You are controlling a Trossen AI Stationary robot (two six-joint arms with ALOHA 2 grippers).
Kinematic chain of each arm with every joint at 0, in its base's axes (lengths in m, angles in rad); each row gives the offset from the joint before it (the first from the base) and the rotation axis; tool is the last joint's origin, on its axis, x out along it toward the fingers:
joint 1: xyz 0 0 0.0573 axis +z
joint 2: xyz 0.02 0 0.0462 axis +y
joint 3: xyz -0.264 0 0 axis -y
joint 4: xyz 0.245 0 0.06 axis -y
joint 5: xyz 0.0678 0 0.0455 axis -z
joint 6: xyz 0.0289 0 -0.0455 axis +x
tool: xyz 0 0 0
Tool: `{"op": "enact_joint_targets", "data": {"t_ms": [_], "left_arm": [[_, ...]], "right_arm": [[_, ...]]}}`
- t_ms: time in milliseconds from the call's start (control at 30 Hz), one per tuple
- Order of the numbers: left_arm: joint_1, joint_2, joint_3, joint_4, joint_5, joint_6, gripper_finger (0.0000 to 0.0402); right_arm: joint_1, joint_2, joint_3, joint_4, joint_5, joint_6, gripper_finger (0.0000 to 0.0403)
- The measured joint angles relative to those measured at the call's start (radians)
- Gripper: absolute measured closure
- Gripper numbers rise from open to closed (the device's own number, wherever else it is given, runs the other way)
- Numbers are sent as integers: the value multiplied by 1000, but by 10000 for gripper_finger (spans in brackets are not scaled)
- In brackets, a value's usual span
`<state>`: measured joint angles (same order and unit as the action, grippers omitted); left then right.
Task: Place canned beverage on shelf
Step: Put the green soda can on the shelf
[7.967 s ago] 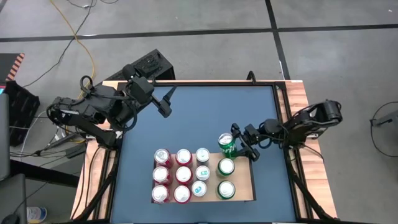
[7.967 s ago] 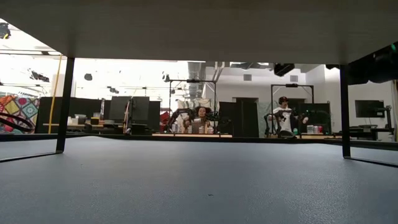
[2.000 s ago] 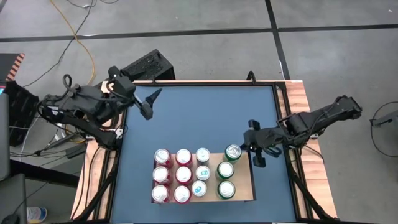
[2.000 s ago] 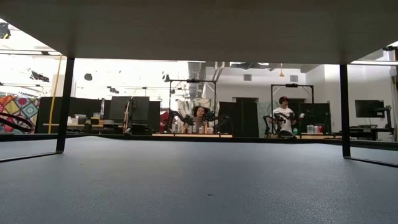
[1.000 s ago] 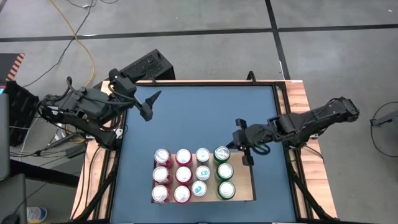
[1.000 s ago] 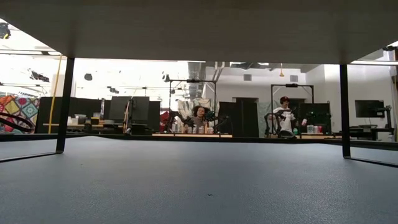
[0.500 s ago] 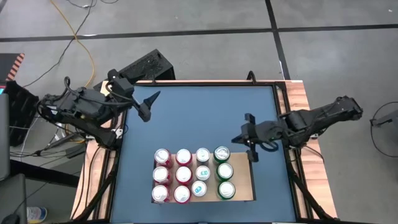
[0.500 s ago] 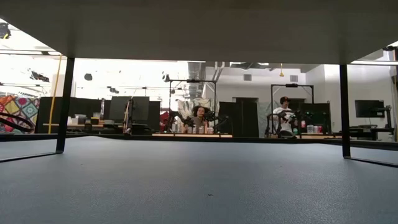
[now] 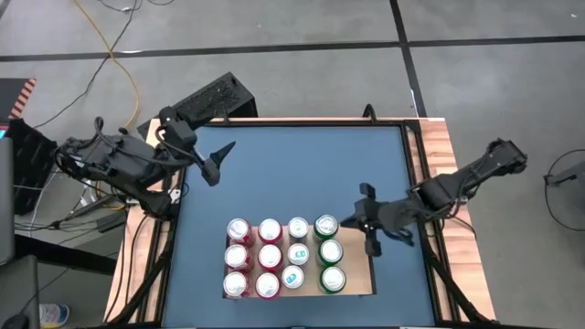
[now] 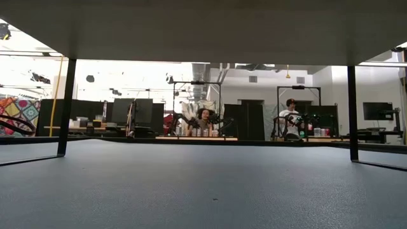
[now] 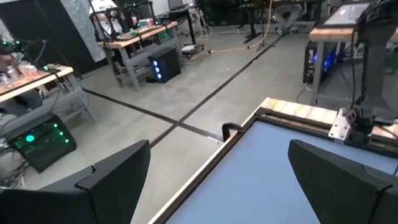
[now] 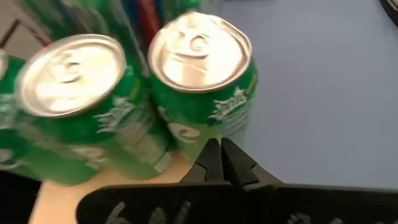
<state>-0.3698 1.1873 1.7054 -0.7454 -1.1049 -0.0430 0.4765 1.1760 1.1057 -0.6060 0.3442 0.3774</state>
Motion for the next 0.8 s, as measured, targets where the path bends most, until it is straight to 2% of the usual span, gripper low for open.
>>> {"op": "enact_joint_targets", "data": {"t_ms": [133,433,567,800], "left_arm": [[0,0,0,-58,-1,-48,33],[0,4,0,-103,-2,-87,33],[0,4,0,-115,-1,-100,33],[0,4,0,-148,-4,-103,33]], "right_arm": [[-39,23,0,2,-5,-18,403],[-117,23,0,39,-37,-182,403],[-159,23,0,95,-116,-269,403],[-208,4,-2,92,-132,-234,403]]}}
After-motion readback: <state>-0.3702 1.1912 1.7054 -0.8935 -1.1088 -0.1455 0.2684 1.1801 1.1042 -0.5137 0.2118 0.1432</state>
